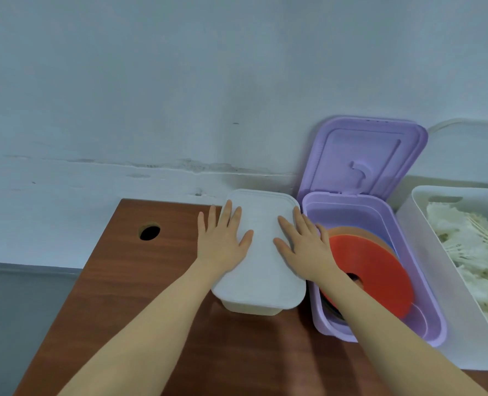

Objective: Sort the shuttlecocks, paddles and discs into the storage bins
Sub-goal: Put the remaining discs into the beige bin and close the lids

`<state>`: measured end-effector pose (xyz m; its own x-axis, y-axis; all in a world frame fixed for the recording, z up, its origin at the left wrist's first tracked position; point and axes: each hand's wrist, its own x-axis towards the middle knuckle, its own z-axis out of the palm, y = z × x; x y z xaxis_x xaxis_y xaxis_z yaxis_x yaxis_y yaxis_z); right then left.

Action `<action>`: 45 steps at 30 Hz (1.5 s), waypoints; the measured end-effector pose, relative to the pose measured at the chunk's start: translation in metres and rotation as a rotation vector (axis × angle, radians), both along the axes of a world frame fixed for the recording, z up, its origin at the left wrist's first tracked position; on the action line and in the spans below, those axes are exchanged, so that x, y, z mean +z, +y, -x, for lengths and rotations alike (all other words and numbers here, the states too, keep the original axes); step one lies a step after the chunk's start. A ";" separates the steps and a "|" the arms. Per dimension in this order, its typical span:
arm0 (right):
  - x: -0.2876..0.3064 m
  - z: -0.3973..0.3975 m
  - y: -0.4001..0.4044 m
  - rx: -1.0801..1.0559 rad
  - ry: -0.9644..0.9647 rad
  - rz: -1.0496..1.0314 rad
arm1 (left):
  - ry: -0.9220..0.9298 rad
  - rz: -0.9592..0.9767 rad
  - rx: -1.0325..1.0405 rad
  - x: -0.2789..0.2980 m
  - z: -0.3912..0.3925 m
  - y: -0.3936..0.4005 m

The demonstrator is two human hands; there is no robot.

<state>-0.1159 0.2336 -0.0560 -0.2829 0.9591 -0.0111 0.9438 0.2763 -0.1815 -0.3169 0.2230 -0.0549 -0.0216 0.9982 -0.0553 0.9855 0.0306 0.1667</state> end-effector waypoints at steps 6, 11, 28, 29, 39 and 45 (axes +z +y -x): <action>-0.003 0.005 -0.001 -0.006 0.029 -0.012 | -0.101 -0.006 0.036 -0.001 0.001 -0.002; 0.000 0.008 0.000 -0.021 0.090 0.033 | -0.172 0.025 0.033 -0.002 0.005 0.001; 0.004 0.021 -0.001 -0.110 0.175 0.020 | -0.286 0.052 0.089 -0.002 0.009 0.001; 0.003 0.022 -0.002 -0.120 0.127 0.022 | -0.241 0.044 0.088 -0.002 0.008 0.002; 0.001 0.026 -0.002 -0.159 0.181 0.049 | -0.190 0.002 0.078 -0.003 0.007 0.006; 0.005 0.024 -0.003 -0.136 0.058 0.021 | -0.192 0.016 0.069 0.001 0.006 0.005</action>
<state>-0.1395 0.2308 -0.0512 -0.1510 0.9883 -0.0192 0.9600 0.1420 -0.2413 -0.3225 0.2279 -0.0540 -0.0778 0.9937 -0.0803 0.9313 0.1012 0.3500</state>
